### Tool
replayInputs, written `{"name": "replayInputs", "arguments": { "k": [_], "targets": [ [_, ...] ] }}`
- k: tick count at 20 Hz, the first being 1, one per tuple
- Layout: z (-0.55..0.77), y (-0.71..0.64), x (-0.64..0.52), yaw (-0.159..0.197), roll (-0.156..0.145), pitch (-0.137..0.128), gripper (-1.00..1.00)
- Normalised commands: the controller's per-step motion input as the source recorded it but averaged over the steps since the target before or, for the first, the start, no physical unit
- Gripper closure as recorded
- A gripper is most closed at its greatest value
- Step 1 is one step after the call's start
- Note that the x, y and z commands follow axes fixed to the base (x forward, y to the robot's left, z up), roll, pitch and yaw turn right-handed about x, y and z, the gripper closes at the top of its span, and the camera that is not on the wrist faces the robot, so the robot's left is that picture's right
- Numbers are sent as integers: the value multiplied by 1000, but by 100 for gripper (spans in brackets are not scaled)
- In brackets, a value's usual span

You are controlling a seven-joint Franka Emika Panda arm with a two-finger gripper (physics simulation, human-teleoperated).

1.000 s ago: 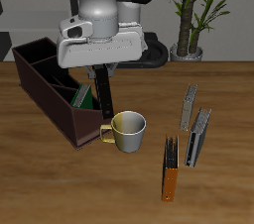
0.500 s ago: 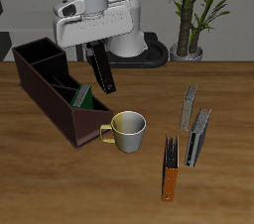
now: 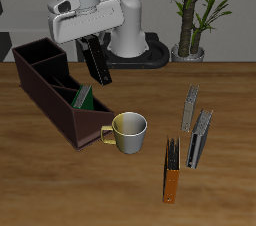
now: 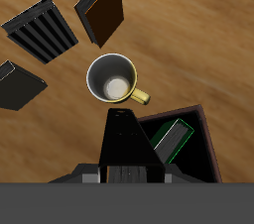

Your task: Place the green book into the right desk caddy's left compartment and place the black book into the right desk caddy's right compartment and place the orange book into the right desk caddy's right compartment

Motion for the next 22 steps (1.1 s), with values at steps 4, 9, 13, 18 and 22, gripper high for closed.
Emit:
{"name": "replayInputs", "arguments": {
  "k": [4, 9, 13, 18, 22],
  "targets": [
    [-36, -99, -261, 113, 39, 11, 100],
    [-10, -175, -292, 74, 30, 21, 100],
    [-16, -396, -462, 37, 19, 9, 100],
    [-39, -296, -328, 42, 1, 8, 100],
    [-50, -284, -320, 66, -20, -4, 100]
  ]
}}
